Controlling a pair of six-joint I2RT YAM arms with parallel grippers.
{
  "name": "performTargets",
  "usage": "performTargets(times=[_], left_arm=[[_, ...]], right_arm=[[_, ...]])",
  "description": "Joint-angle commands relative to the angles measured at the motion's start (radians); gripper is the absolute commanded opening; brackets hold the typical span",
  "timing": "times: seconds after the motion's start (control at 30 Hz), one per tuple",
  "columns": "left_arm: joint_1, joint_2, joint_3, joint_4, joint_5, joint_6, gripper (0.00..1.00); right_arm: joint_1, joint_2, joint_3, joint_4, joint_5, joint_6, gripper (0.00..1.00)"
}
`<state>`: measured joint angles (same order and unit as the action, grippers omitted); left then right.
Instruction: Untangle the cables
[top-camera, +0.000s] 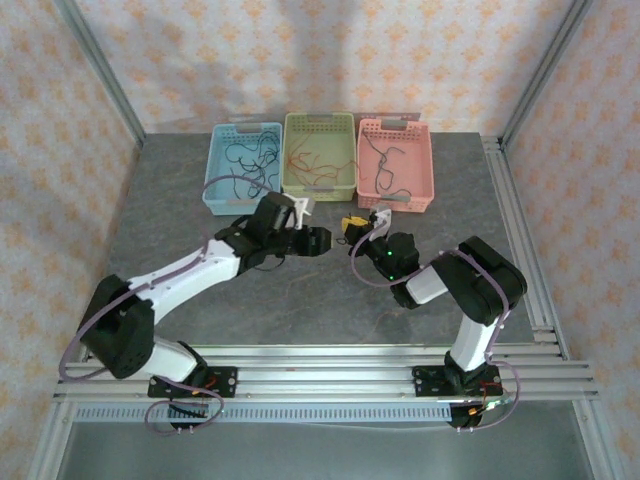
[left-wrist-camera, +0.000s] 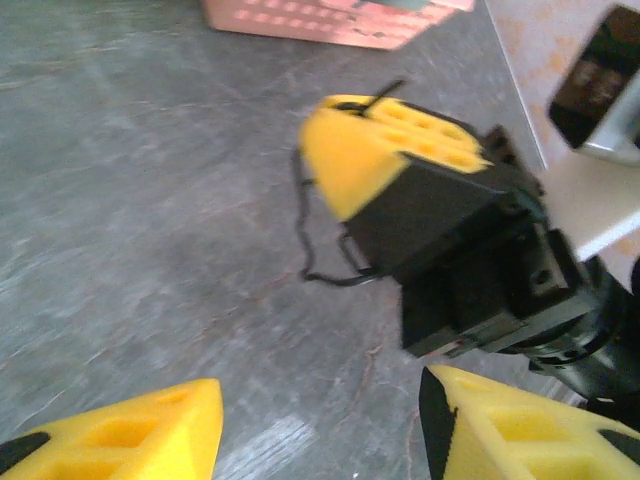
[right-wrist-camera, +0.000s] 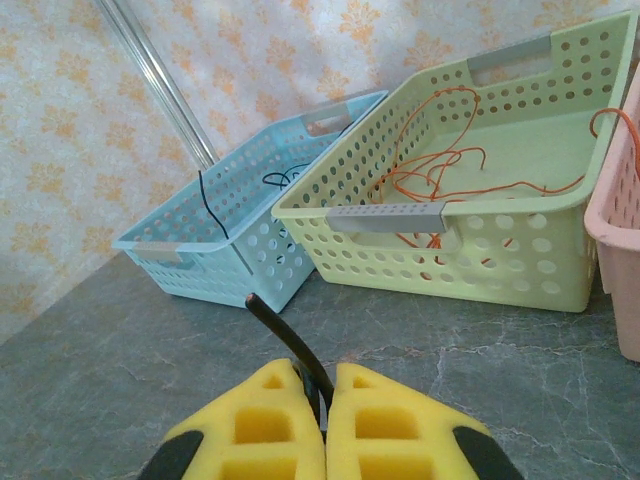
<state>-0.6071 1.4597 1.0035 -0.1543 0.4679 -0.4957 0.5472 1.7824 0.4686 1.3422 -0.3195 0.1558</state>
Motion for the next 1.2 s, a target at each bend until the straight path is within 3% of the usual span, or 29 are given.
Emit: performTargets(times=[0.0,0.37,0.57,0.77,0.97,1.17], left_arm=[[-0.031,0.08,0.118,-0.07,-0.005,0.106,0.52],[-0.072,0.276,0.305,-0.286,-0.217,0.215,0.41],[-0.077,0.317,0.338,-0.28,-0.205,0.215,0.36],[-0.079,0.352,0.36,-0.28,-0.205,0.22,0.2],[-0.079,0.309,0.309,-0.264,-0.287,0.218,0.01],[-0.033,0.182,0.175,-0.196,-0.355,0.171,0.0]], right_arm=[[0.003,0.014,0.011,0.044,-0.029,-0.01,0.0],[0.003,0.014,0.022,0.012,-0.024,-0.01,0.0],[0.002,0.015,0.027,0.002,-0.022,-0.01,0.0],[0.002,0.016,0.027,-0.002,-0.021,-0.01,0.0],[0.002,0.015,0.024,0.002,-0.004,-0.009,0.0],[0.003,0.016,0.018,0.008,0.028,-0.007,0.0]])
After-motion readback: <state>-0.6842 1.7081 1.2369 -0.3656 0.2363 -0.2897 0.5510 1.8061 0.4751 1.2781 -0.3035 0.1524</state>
